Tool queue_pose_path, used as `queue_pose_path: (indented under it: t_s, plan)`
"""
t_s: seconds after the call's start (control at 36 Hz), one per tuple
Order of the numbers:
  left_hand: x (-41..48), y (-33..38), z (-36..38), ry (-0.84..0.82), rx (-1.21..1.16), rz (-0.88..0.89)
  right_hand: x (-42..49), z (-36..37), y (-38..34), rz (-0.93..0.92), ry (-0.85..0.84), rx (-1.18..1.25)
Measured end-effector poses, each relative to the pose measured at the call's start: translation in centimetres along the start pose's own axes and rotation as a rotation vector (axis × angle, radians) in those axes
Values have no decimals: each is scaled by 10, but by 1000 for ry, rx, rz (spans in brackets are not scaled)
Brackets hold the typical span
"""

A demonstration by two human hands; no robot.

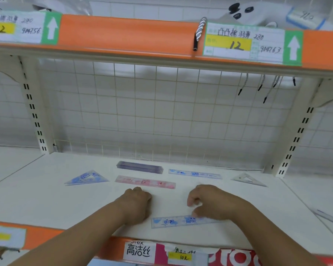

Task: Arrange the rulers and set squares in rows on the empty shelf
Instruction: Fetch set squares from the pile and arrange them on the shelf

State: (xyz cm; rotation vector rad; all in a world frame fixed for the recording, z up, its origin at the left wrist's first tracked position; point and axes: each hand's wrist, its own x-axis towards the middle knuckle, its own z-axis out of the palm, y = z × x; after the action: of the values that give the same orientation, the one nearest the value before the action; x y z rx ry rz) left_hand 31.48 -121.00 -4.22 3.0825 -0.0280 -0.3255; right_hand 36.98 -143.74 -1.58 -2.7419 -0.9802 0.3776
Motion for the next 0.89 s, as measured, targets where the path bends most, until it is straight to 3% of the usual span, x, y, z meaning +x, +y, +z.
queue_pose_path:
  t_s: [0.42,0.89]
  plan:
    - [3,1,-3,-17,6,31,-1,16,-4,95,-62,49]
    - [5,1,-6,-34,32,56,-7,24,-10,36,-33,22]
